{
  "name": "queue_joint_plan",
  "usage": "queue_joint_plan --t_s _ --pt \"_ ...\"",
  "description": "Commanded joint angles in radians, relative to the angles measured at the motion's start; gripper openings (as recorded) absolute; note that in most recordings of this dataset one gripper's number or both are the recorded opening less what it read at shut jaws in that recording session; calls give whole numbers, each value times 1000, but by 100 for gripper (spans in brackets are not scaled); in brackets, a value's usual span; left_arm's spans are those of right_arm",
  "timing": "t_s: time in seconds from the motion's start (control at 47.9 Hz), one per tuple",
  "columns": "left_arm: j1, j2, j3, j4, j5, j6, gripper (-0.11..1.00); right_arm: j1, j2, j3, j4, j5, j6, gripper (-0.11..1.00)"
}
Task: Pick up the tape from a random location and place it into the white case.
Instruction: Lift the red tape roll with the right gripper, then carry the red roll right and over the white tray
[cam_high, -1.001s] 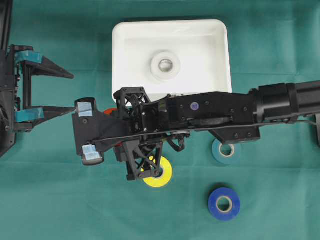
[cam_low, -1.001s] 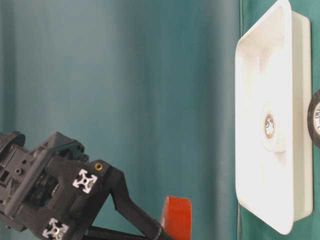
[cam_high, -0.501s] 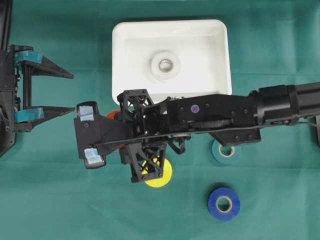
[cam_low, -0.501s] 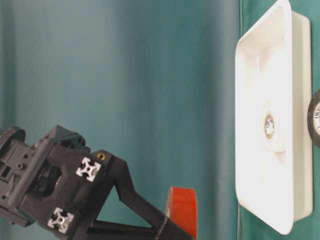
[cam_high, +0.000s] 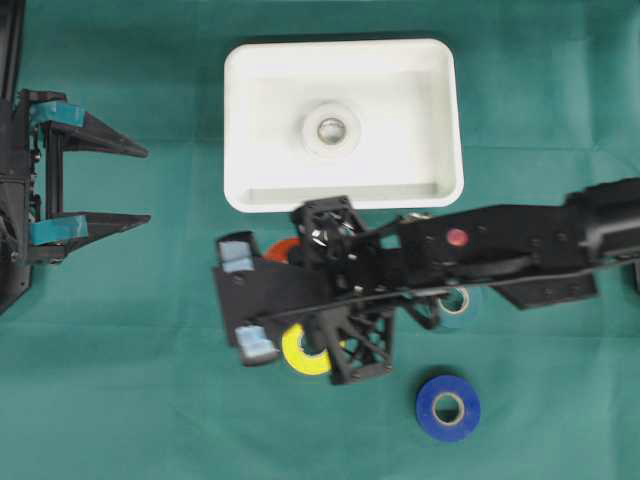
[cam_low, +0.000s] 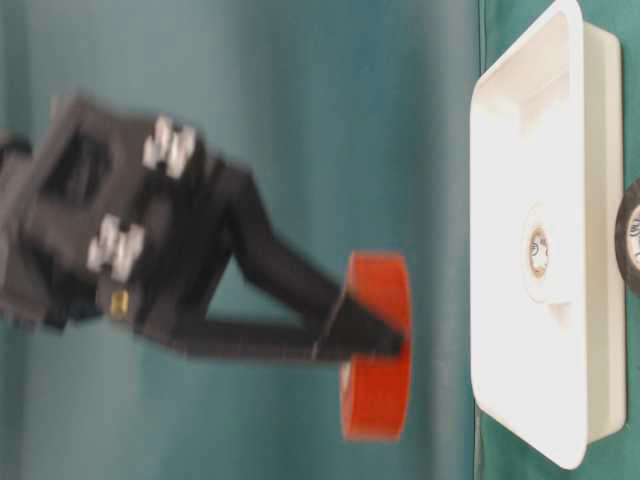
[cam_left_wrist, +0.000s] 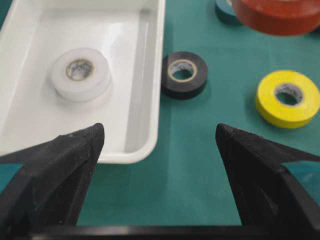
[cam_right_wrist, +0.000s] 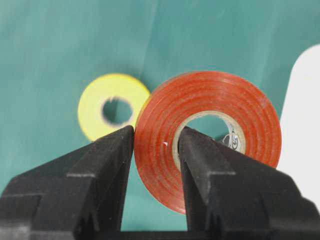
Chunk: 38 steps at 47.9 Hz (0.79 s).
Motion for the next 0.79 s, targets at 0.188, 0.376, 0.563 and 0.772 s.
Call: queue_joint_plan --t_s 0.188,0.376,0.563,0.772 --pt "-2 5 -9 -3 -3 -2 97 8 -186 186 -2 -81 8 31" --pt "-2 5 -9 -3 -5 -2 97 9 -299 334 -2 -120 9 31" --pt "-2 3 -8 -2 -5 -2 97 9 -377 428 -3 -144 9 31" --pt "-2 5 -9 -3 -5 0 97 8 -402 459 -3 -149 8 31"
